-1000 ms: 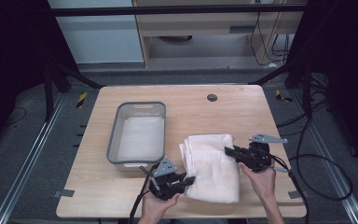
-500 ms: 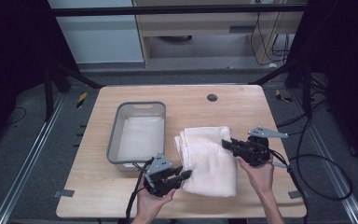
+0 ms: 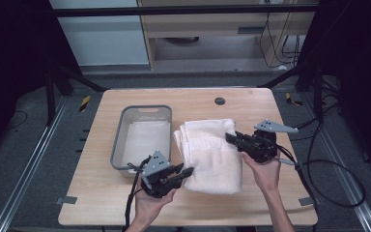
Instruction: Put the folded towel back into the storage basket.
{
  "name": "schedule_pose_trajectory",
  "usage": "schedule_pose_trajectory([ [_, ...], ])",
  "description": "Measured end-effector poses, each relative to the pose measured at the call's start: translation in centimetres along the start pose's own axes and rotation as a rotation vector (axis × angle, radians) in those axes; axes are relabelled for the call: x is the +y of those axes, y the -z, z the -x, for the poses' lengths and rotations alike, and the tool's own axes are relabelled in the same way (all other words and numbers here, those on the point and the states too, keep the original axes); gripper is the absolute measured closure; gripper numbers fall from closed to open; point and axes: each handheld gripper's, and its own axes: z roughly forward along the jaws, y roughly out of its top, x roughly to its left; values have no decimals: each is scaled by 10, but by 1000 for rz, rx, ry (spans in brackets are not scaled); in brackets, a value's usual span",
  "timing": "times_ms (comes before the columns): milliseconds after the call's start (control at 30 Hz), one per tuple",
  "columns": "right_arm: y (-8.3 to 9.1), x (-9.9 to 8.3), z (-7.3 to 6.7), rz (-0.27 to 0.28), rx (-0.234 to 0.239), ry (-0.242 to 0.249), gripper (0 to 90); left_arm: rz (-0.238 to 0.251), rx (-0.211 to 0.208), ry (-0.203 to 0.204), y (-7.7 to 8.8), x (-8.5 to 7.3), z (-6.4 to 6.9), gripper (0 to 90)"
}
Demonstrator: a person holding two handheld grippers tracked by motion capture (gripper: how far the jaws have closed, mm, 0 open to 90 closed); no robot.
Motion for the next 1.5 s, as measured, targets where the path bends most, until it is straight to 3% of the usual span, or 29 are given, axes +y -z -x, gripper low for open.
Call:
schedule_pose_trajectory([
  [367, -8, 27, -14, 39, 8, 18, 738, 46, 42, -15, 20, 21, -11, 747],
  [667, -23, 47, -29, 60, 24, 41, 738, 78, 78, -9, 37, 28, -25, 747],
  [1500, -78, 71, -70, 80, 47, 94, 736, 115, 178, 36, 79, 24, -65, 747],
])
